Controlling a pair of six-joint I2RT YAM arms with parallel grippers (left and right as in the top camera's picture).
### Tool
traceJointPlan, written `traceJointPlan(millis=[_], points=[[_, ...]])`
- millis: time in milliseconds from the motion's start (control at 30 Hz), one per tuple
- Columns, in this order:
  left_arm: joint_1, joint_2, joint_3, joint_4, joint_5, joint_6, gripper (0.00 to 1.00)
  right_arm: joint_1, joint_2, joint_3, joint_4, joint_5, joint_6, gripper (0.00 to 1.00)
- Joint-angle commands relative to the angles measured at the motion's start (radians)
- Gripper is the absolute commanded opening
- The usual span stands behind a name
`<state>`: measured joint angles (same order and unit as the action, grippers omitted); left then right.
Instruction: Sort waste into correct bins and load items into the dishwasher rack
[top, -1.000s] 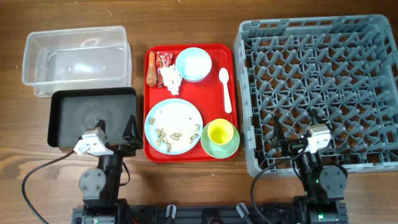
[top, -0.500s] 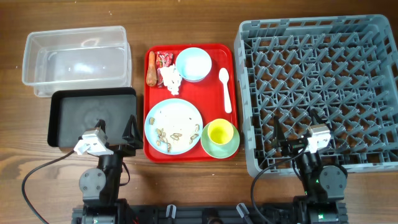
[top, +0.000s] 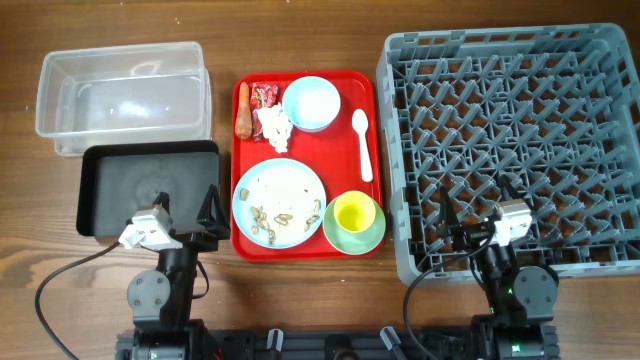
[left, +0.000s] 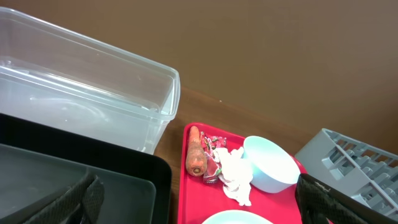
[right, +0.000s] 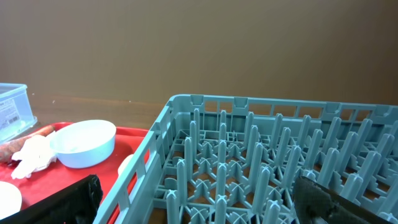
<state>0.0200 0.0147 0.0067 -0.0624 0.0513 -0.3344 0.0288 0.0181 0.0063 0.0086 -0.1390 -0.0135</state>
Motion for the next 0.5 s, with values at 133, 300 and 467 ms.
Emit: traceJointPlan(millis=[133,300,467], points=[[0.002,0.0,0.0,-0.01,0.008,0.01,1.0,-0.004,-0.004,-0.001,0.005,-0.019,-0.012,1.0],[0.002,0.0,0.0,-0.01,0.008,0.01,1.0,-0.004,-0.004,-0.001,0.005,-0.019,-0.012,1.0],[0.002,0.0,0.0,-0.01,0.008,0.01,1.0,-0.004,-0.004,-0.001,0.022,-0.019,-0.012,1.0]])
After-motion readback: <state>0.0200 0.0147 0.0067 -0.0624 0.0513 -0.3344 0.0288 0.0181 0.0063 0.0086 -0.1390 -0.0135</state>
